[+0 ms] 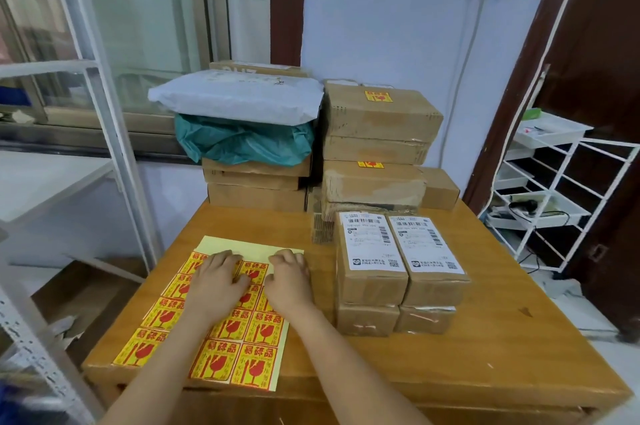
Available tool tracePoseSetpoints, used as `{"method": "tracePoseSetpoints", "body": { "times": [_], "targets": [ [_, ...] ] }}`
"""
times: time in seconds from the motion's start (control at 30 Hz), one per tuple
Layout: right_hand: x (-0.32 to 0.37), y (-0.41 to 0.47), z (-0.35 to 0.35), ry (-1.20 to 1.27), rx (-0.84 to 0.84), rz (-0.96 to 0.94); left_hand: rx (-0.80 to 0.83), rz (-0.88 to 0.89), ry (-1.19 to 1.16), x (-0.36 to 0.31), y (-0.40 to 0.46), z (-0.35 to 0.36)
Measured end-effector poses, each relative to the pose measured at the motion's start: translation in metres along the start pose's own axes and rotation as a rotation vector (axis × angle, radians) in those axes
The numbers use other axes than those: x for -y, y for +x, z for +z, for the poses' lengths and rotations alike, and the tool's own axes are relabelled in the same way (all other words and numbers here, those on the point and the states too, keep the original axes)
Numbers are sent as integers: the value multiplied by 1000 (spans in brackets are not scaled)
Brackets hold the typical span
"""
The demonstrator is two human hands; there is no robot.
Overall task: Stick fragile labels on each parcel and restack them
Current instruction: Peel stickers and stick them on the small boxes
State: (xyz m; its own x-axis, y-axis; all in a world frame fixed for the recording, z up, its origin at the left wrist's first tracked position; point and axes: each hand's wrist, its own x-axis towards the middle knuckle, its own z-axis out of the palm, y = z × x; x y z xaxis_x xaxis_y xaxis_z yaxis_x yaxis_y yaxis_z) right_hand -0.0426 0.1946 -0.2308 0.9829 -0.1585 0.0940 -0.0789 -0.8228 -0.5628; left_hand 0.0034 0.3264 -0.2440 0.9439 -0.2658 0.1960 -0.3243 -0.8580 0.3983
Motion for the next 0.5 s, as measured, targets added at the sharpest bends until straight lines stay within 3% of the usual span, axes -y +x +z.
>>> {"method": "tracePoseSetpoints", "body": {
  "times": [0.5],
  "targets": [
    [-5,2,0,-3,13,-57,15,-11,16,-5,-1,1]
  ]
}}
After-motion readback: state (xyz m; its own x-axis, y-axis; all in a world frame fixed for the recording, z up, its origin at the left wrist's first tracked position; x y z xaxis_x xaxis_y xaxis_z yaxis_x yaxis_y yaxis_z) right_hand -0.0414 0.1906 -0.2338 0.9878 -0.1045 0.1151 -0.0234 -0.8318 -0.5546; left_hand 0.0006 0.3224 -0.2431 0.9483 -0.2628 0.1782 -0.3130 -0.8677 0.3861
